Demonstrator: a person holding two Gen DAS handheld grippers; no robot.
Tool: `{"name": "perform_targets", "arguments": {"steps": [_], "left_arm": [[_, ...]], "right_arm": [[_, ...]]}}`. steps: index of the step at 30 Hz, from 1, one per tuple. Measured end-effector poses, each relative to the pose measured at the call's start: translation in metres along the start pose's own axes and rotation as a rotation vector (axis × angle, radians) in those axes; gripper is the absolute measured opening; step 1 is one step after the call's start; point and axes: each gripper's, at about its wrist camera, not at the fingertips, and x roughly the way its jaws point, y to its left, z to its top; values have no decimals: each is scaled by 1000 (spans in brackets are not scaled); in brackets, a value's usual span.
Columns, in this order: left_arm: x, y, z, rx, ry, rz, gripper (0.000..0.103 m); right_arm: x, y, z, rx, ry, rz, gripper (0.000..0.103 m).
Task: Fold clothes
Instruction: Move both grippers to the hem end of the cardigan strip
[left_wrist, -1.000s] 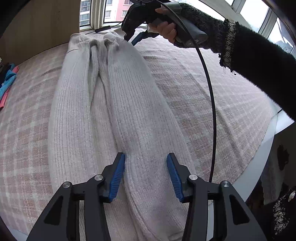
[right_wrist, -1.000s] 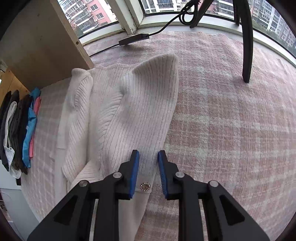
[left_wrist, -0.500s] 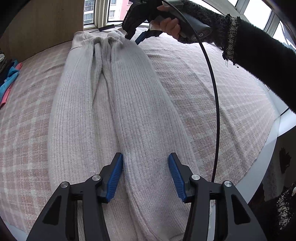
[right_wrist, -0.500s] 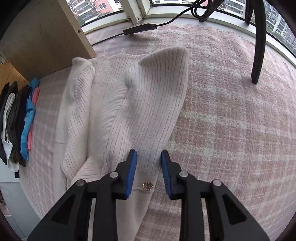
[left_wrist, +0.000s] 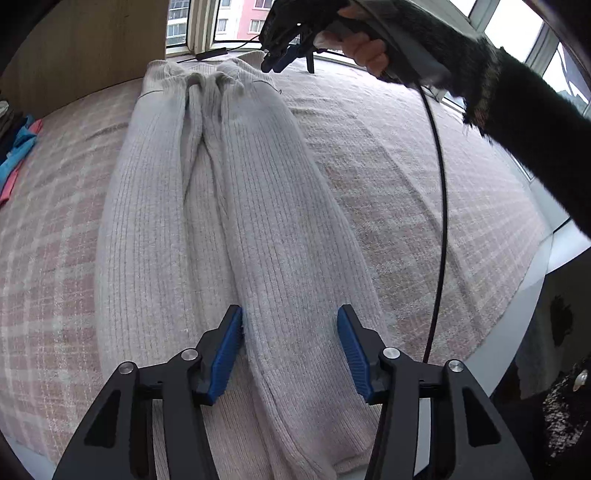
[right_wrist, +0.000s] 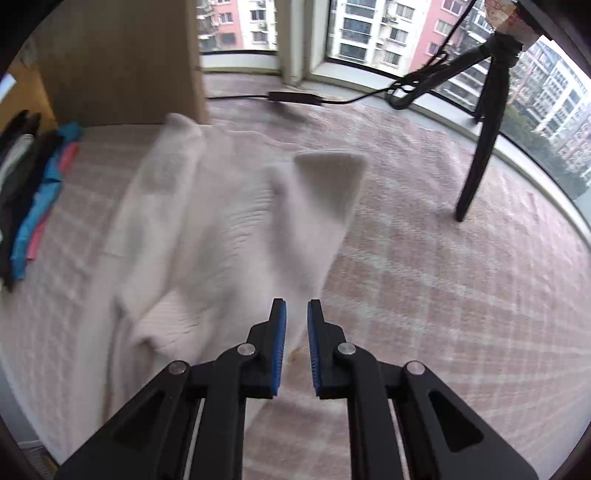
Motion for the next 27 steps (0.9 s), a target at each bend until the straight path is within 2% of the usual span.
{"name": "perform_targets", "arguments": {"steps": [1, 4, 5, 7, 9, 11, 14, 16, 18, 19, 20, 22, 24, 25, 26, 27], "left_arm": [[-9, 4, -1, -22, -18, -1, 47], [-43, 24, -6, -70, -67, 32, 47], [-54, 32, -8, -79, -77, 55, 47], [-71, 50, -15, -91, -82, 104, 47], [-79, 68, -21, -103, -70, 139, 47], [-79, 86, -26, -126, -47, 162, 47], [-62, 95, -28, -126, -10, 135, 47], [-48, 87, -25, -84, 9, 91, 47], [-29, 69, -26, 1, 58, 73, 47], [-20, 60, -27, 46, 91, 64, 47], [-18, 52, -29, 98, 73, 86, 48], [-20, 45, -31, 157, 78, 99, 47], [-33, 56, -32, 117, 59, 74, 47], [-39, 62, -33, 95, 55, 64, 47], [-43, 68, -35, 83, 57, 60, 47], [-46, 73, -37, 76, 60, 54, 47]], "right_arm": [[2, 11, -6, -25, 8, 22, 12], [24, 27, -20, -91, 70, -73, 14], [20, 23, -24, -55, 68, -58, 18], [0, 6, -31, 66, 44, 18, 20], [-27, -1, -51, 155, -2, 140, 25], [-46, 7, -83, 172, -3, 193, 26], [-60, 34, -144, 175, 10, 202, 26], [-58, 53, -179, 217, 13, 246, 26], [-49, 78, -201, 222, 19, 287, 26], [-36, 91, -205, 189, 52, 255, 26], [-26, 101, -209, 155, 66, 199, 26], [-37, 112, -220, 120, 28, 128, 26], [-55, 105, -229, 182, 2, 138, 27], [-64, 98, -235, 227, -20, 141, 30], [-70, 94, -242, 263, -32, 137, 37], [-73, 92, -251, 288, -36, 135, 38]]}}
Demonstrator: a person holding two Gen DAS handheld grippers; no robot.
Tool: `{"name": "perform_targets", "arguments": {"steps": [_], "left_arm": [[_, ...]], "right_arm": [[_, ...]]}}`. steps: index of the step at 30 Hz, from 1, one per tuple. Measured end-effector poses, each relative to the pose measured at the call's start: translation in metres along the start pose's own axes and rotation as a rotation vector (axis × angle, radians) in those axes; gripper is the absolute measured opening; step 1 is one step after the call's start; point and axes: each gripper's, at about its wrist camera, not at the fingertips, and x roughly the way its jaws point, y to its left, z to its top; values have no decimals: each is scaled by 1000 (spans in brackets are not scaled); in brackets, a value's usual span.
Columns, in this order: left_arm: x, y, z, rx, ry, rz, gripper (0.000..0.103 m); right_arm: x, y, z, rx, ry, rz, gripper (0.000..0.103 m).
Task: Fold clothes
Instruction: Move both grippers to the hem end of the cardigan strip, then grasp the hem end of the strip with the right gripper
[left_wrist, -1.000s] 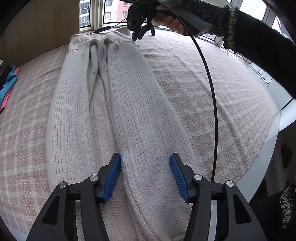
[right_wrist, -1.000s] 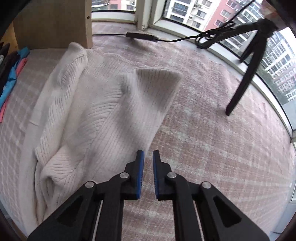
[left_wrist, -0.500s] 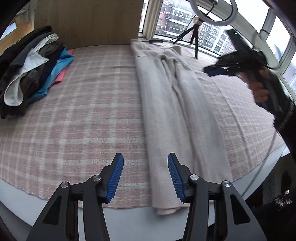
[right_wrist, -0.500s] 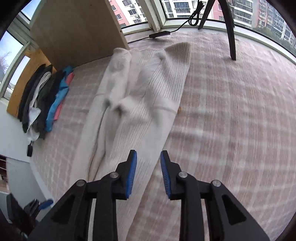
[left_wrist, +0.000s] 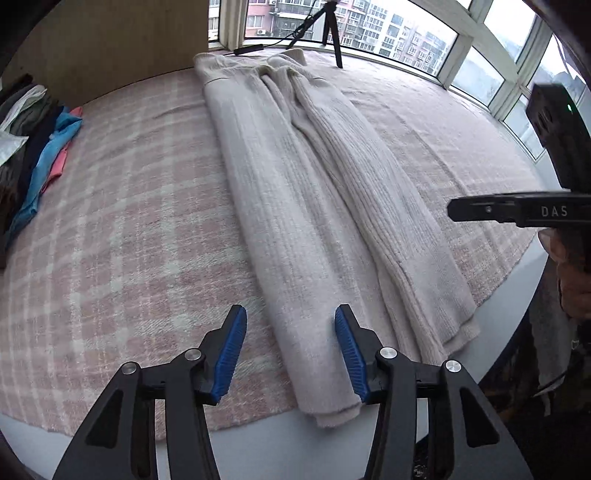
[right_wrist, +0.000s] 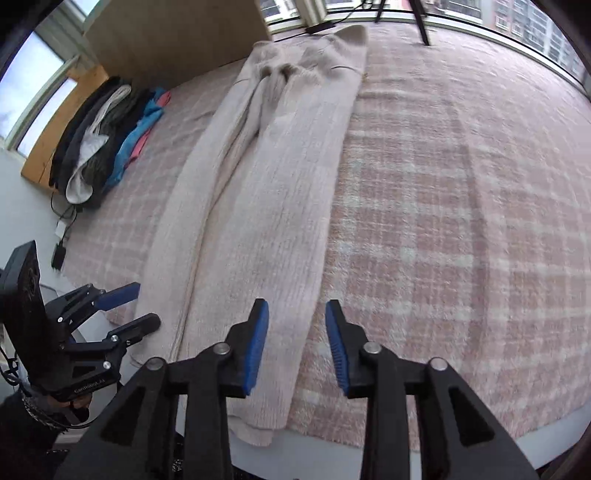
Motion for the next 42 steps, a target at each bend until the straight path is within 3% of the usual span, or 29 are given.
{"name": "perform_targets", "arguments": {"steps": [7, 12, 15, 18, 21, 23, 26, 27, 30, 32, 35, 38, 41, 42], "left_arm": [[11, -9, -6, 67, 33, -129, 46], [11, -19, -1, 119, 23, -187, 46], [-16, 7, 1, 37, -37, -249, 46], [-19, 30, 0, -6, -57, -202, 46], [-5, 34, 0, -20, -18, -234, 44], [3, 22, 1, 21, -14, -259, 44], [23, -3, -1, 128, 4, -171, 44], [22, -11, -2, 173, -32, -142, 44], [21, -29, -1, 234, -22, -136, 38], [24, -27, 0, 215, -15, -149, 37], [25, -22, 3, 170, -21, -173, 35], [27, -29, 6, 173, -8, -173, 35], [9, -4, -1, 94, -19, -218, 35], [1, 7, -2, 52, -36, -217, 35]], "right_arm": [[19, 8, -42, 15, 77, -10, 38], [25, 19, -47, 16, 64, 1, 39], [24, 17, -45, 44, 68, 4, 39], [20, 12, -42, 96, 54, 24, 39], [23, 12, -44, 98, 58, 0, 39], [27, 13, -47, 110, 70, 5, 39], [28, 19, -48, 93, 64, -14, 39], [29, 20, -48, 90, 64, -18, 39], [25, 31, -40, 96, 26, -95, 39], [9, 46, -30, 69, -46, -62, 39], [2, 66, -16, 6, -50, 6, 39], [8, 82, -11, -35, -45, -64, 39], [6, 60, -14, 59, -28, -14, 38], [3, 55, -16, 85, -38, 23, 32]]}}
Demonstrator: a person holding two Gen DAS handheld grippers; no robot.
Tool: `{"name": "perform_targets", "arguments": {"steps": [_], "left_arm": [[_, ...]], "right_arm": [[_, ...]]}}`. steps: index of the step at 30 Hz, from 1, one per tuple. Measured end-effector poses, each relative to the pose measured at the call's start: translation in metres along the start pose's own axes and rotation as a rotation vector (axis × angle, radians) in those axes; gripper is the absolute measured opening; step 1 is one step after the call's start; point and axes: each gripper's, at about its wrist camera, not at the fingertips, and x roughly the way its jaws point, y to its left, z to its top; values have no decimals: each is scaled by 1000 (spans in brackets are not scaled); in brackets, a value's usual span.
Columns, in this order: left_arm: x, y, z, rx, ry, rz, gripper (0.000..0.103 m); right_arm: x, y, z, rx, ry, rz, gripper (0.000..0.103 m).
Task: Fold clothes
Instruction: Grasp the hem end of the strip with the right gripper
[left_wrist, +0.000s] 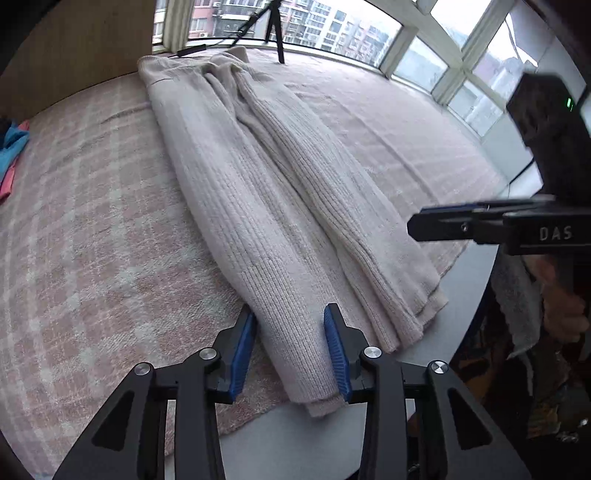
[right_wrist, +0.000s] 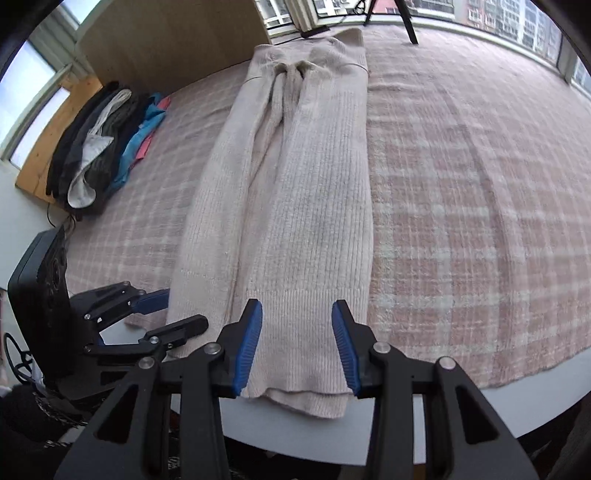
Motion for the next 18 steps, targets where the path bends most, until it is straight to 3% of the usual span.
{"name": "perform_targets", "arguments": {"steps": [2, 6, 11, 14, 16, 18], "left_arm": [[-12, 14, -3, -53, -21, -10, 35], [-9, 18, -8, -42, 8, -3, 35], [-8, 10, -14, -41, 10, -22, 35], [-8, 9, -14, -44, 7, -27, 35], [-9, 10, -13, -50, 5, -30, 35], [-8, 9, -9, -53, -1, -27, 35]], "right_arm": [[-2, 6, 1, -11, -1, 50, 24], [26, 32, 10, -70, 55, 133, 25], [57, 55, 0, -153, 149, 73, 25], [59, 61, -1, -168, 147, 82, 25], [58, 63, -1, -165, 144, 134, 6], [54, 68, -1, -168, 138, 110, 6]]}}
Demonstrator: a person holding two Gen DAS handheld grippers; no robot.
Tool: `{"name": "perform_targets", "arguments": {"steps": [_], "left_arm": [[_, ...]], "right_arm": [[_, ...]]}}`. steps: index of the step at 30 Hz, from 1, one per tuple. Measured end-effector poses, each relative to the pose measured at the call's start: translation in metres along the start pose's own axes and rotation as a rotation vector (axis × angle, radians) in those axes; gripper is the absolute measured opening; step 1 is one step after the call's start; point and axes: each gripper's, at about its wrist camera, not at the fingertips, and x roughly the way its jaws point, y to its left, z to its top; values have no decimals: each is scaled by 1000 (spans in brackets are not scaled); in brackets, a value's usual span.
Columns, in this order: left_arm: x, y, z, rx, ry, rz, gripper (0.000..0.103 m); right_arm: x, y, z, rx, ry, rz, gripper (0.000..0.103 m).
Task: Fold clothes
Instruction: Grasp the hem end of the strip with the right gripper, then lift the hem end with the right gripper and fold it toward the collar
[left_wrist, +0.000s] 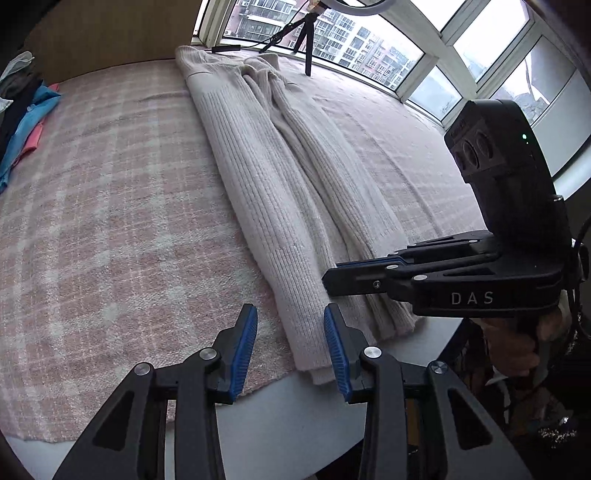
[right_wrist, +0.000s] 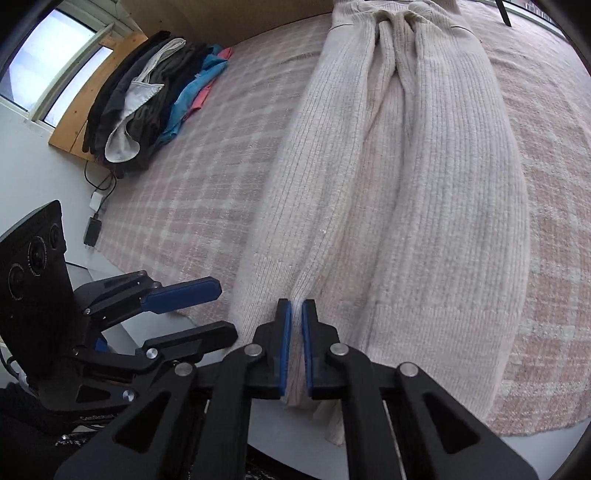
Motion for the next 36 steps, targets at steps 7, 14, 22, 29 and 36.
{"name": "perform_targets", "arguments": {"steps": [7, 14, 22, 29, 36], "left_arm": [[15, -9, 7, 27, 21, 23, 35], [17, -24, 8, 120, 41, 86, 24], [22, -28, 9, 82, 66, 44, 23], [16, -24, 12, 74, 60, -1, 13], [-19, -7, 52, -41, -9, -177, 5]], "right_arm": [[-14, -13, -12, 21, 0, -123, 6], [-51, -20, -17, 52, -77, -91, 26], [-77, -80, -44, 168, -111, -169, 50], [-56, -81, -42, 160, -36, -90, 13], [-111, -96, -12, 306, -149, 158, 7]]}}
